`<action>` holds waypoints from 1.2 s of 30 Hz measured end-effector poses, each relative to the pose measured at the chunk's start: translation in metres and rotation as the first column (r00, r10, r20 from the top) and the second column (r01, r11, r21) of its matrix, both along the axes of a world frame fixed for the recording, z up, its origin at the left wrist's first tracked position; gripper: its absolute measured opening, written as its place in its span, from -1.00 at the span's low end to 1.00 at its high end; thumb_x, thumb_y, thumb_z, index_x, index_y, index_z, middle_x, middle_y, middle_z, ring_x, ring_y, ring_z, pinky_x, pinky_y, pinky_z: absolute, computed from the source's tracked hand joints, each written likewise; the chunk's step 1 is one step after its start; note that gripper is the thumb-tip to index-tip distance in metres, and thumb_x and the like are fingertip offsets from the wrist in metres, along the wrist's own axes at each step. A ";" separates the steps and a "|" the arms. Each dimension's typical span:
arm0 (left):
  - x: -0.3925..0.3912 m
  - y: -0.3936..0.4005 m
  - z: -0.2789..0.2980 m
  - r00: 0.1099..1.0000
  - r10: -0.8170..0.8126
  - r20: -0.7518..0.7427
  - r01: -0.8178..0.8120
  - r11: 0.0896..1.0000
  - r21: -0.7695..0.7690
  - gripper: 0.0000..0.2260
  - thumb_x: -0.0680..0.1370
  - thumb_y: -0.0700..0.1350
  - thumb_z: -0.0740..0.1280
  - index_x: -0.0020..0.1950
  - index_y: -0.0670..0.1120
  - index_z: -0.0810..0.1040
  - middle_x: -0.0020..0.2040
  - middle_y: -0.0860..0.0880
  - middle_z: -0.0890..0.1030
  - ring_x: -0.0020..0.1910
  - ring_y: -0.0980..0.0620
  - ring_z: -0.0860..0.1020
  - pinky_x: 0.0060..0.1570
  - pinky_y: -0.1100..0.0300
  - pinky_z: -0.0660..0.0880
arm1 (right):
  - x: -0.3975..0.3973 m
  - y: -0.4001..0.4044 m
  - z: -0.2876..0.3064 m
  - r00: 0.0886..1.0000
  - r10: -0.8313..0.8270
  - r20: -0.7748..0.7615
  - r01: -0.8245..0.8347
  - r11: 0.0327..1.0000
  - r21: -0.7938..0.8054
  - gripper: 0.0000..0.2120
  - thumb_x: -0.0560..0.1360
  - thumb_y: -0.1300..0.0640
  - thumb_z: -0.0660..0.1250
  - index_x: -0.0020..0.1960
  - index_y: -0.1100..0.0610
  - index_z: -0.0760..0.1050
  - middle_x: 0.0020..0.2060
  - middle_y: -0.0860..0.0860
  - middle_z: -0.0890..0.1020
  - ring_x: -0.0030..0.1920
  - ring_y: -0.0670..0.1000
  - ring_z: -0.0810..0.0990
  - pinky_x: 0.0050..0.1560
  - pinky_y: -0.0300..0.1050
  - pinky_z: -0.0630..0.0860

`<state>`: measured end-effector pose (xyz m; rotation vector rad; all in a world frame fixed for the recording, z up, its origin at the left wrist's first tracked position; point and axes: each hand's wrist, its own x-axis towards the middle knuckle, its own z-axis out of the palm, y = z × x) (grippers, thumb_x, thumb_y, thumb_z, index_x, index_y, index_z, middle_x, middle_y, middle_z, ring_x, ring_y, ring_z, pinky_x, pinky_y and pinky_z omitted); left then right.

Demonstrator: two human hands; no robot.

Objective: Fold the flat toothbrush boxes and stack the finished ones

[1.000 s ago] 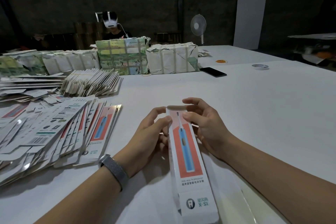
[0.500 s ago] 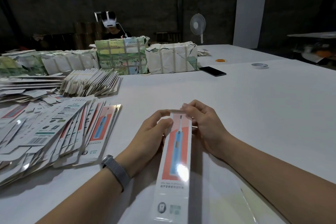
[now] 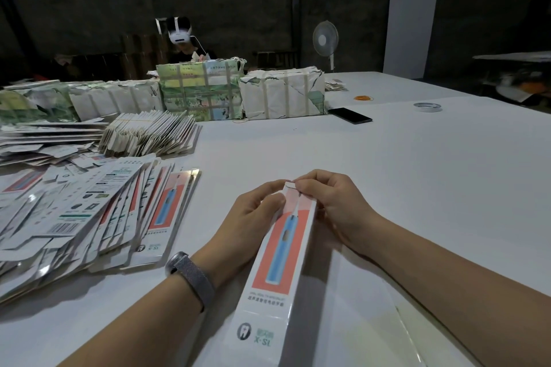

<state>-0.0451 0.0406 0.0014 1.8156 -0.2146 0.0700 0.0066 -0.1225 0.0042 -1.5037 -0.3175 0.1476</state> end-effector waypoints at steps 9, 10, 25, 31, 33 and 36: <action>0.002 -0.003 -0.002 0.996 -0.079 0.052 0.075 0.995 0.066 -0.81 0.61 0.05 0.19 0.17 0.18 0.52 -0.13 0.14 0.72 -0.15 0.01 0.73 -0.16 0.23 0.62 | 0.000 0.000 -0.001 0.998 -0.048 0.051 0.051 0.998 -0.046 -0.70 0.54 0.21 0.37 -0.35 0.03 0.61 -0.38 0.02 0.64 -0.35 0.00 0.62 -0.21 -0.10 0.60; 0.002 -0.002 -0.002 0.995 -0.082 0.052 0.078 0.995 0.069 -0.83 0.65 0.01 0.18 0.18 0.20 0.51 -0.13 0.15 0.72 -0.15 0.02 0.73 -0.16 0.23 0.63 | 0.000 0.000 -0.001 0.997 -0.059 0.059 0.062 0.997 -0.052 -0.69 0.55 0.20 0.36 -0.35 0.01 0.62 -0.38 0.01 0.64 -0.34 -0.01 0.63 -0.20 -0.09 0.61; 0.003 -0.001 -0.006 0.995 -0.094 0.027 0.092 0.992 0.085 -0.74 0.57 0.18 0.25 0.26 0.32 0.39 -0.01 0.09 0.73 -0.07 -0.03 0.73 0.05 -0.02 0.67 | 0.003 -0.001 -0.005 0.995 -0.081 0.054 0.083 0.996 -0.035 -0.80 0.48 0.12 0.30 -0.30 -0.02 0.60 -0.38 -0.04 0.59 -0.36 -0.04 0.58 -0.32 -0.16 0.53; 0.004 -0.002 -0.004 0.997 -0.070 0.041 0.067 0.995 0.070 -0.73 0.55 0.27 0.25 0.24 0.32 0.38 -0.07 0.14 0.72 -0.10 -0.01 0.73 -0.04 0.10 0.68 | 0.000 -0.002 -0.005 0.994 -0.062 0.085 0.065 0.997 -0.031 -0.69 0.62 0.13 0.25 -0.24 -0.05 0.63 -0.34 -0.04 0.62 -0.33 -0.06 0.60 -0.38 -0.27 0.49; 0.003 -0.002 -0.003 0.998 -0.058 0.033 0.055 0.996 0.069 -0.80 0.61 0.18 0.23 0.22 0.30 0.39 -0.08 0.15 0.72 -0.13 0.02 0.73 -0.12 0.19 0.66 | 0.000 -0.002 -0.004 0.994 -0.054 0.091 0.056 0.998 -0.027 -0.70 0.62 0.11 0.26 -0.23 -0.05 0.64 -0.33 -0.03 0.63 -0.31 -0.05 0.62 -0.36 -0.27 0.50; 0.002 -0.002 0.000 0.999 -0.034 0.007 0.033 0.998 0.049 -0.84 0.67 0.00 0.20 0.20 0.24 0.41 -0.13 0.12 0.72 -0.21 0.02 0.73 -0.22 0.25 0.63 | 0.000 -0.003 -0.005 0.993 -0.043 0.108 0.047 0.998 -0.038 -0.70 0.64 0.09 0.25 -0.21 -0.05 0.64 -0.29 -0.01 0.64 -0.27 -0.02 0.65 -0.30 -0.23 0.54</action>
